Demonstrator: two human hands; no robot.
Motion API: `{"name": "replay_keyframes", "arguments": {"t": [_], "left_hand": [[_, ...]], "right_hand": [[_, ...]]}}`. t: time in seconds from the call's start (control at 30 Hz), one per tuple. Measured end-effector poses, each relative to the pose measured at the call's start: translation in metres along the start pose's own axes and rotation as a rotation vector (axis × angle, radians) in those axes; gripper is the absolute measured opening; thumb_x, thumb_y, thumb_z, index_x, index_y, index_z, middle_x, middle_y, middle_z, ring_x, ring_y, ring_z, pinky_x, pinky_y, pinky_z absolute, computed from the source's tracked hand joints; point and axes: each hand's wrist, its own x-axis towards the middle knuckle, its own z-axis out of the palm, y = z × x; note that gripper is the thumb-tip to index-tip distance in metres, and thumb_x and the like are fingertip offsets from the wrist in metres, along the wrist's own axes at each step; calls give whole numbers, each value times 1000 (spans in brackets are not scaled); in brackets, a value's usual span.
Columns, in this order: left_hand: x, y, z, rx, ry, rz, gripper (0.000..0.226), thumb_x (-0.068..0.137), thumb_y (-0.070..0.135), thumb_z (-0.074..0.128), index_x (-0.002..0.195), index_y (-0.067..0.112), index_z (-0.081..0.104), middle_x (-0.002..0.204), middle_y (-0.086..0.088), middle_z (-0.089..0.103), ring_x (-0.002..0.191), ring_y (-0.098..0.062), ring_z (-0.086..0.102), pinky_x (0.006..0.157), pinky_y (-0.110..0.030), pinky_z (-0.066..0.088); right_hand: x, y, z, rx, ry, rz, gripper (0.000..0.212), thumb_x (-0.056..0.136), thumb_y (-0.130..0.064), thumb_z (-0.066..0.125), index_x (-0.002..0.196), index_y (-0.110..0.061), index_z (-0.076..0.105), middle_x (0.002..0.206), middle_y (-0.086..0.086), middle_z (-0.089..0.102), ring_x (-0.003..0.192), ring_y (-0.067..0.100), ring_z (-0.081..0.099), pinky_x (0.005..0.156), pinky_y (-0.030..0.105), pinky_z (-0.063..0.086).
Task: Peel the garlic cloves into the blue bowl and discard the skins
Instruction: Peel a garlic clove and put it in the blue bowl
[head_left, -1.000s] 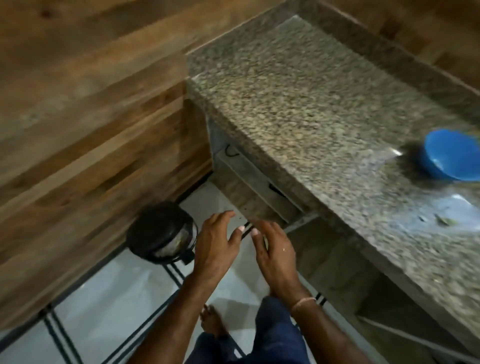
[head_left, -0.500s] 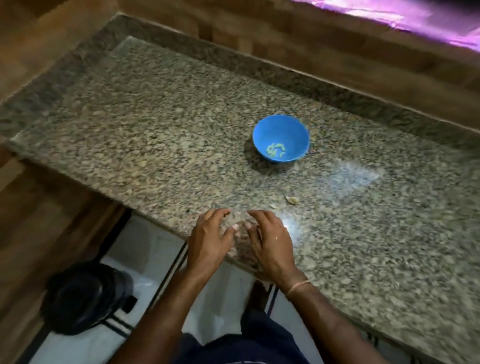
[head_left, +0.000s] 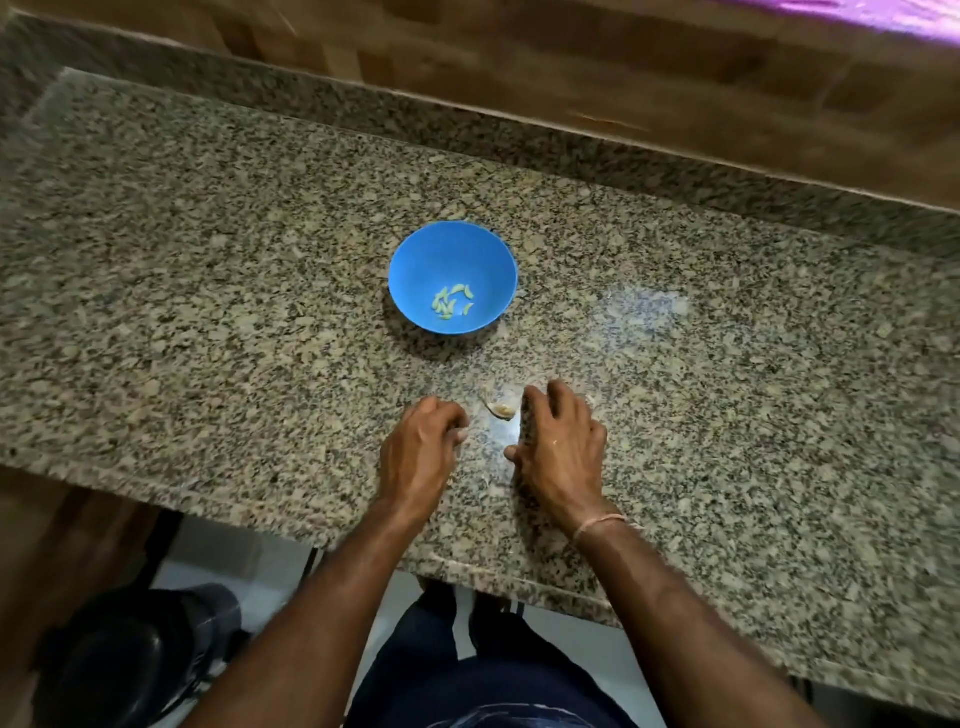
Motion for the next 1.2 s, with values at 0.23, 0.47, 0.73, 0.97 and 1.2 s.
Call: {"name": "replay_keyframes", "arguments": {"t": [0.23, 0.47, 0.73, 0.97, 1.2], "left_hand": [[42, 26, -32, -121, 218, -13, 4, 97, 24, 65, 100, 23, 68, 99, 12, 63, 87, -10, 56, 59, -18, 33], [120, 38, -55, -5, 244, -48, 24, 97, 18, 71, 121, 22, 72, 116, 3, 72, 99, -8, 52, 71, -23, 35], [44, 29, -11, -46, 4, 330, 34, 95, 26, 74, 128, 23, 66, 117, 4, 60, 103, -12, 54, 78, -29, 50], [40, 30, 21, -91, -69, 205, 21, 94, 24, 75, 116, 25, 73, 102, 13, 63, 93, -9, 59, 74, -28, 51], [24, 58, 8, -1342, -285, -555, 33, 95, 9, 68, 128, 10, 68, 100, 0, 78, 82, -8, 69, 63, -19, 52]], "right_hand": [[6, -3, 9, -31, 40, 56, 86, 80, -20, 87, 151, -24, 39, 162, 11, 31, 145, 30, 32, 110, 53, 33], [6, -4, 10, 5, 56, 82, 87, 78, -20, 88, 149, -26, 39, 162, 8, 32, 145, 28, 30, 110, 52, 32], [3, -5, 3, 94, 71, 104, 84, 82, -28, 86, 152, -28, 40, 165, 2, 30, 148, 23, 30, 115, 46, 26], [1, 0, 0, 176, 66, 80, 82, 85, -32, 83, 155, -30, 39, 167, -1, 28, 151, 20, 25, 121, 46, 22], [-13, 18, -23, 1058, 107, 133, 39, 93, -14, 77, 129, -26, 70, 131, -10, 68, 117, 7, 66, 99, 34, 59]]}}
